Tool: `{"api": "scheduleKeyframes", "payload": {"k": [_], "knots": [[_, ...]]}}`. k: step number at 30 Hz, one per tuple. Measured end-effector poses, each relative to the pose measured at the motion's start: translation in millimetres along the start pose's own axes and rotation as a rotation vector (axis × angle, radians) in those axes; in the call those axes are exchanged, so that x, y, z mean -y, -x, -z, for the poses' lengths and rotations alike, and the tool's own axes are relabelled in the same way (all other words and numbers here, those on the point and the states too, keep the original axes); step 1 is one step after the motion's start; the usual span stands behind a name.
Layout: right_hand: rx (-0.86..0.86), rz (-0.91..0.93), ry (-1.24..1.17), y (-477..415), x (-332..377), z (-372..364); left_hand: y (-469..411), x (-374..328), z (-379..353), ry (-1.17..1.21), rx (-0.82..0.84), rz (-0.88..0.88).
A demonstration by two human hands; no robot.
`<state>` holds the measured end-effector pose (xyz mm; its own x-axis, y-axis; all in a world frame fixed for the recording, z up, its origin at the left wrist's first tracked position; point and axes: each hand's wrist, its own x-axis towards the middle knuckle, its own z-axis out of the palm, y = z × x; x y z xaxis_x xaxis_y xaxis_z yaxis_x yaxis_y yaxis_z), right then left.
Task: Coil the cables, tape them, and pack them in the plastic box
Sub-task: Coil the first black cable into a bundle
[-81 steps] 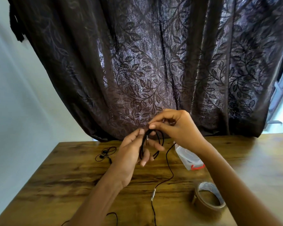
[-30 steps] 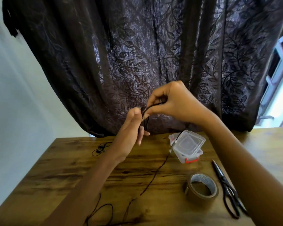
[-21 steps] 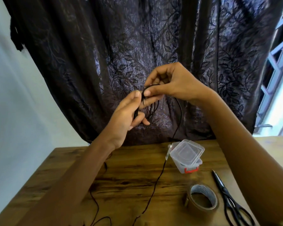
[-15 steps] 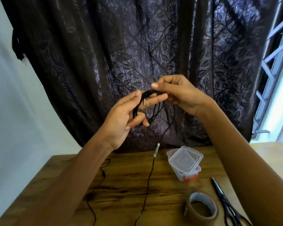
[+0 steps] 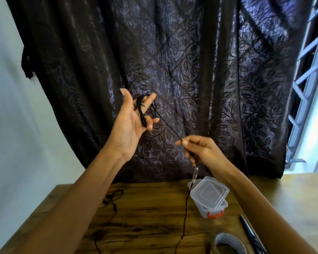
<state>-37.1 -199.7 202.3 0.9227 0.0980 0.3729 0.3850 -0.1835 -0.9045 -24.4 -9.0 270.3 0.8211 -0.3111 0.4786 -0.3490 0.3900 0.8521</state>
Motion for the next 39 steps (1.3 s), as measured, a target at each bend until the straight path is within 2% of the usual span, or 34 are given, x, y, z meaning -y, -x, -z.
{"api": "scheduleKeyframes", "payload": {"k": [4,7,10,12,17,21,25,30,35,39], "knots": [[0.030,0.079,0.318,17,-4,-7,1,3,2,-0.084,-0.041,0.003],[0.093,0.245,0.653,23,2,-11,7,5,-4,-0.156,-0.019,0.010],[0.100,0.377,0.812,24,14,-17,7,10,-8,-0.205,-0.031,0.018],[0.068,0.422,0.951,24,25,-21,7,13,-8,-0.282,-0.027,0.013],[-0.113,0.747,1.156,18,48,-18,9,18,-7,-0.452,0.085,-0.059],[-0.131,0.866,1.091,7,71,-9,8,28,-1,-0.457,0.142,-0.029],[-0.132,0.870,0.967,-7,94,-3,12,28,-5,-0.407,0.139,0.004],[-0.139,0.760,0.766,-25,106,4,23,18,-16,-0.399,0.283,0.046],[-0.163,0.634,0.580,-33,99,9,26,7,-18,-0.253,0.239,-0.012],[-0.178,0.504,0.414,-35,78,5,26,2,-18,-0.288,0.202,-0.021]]}}
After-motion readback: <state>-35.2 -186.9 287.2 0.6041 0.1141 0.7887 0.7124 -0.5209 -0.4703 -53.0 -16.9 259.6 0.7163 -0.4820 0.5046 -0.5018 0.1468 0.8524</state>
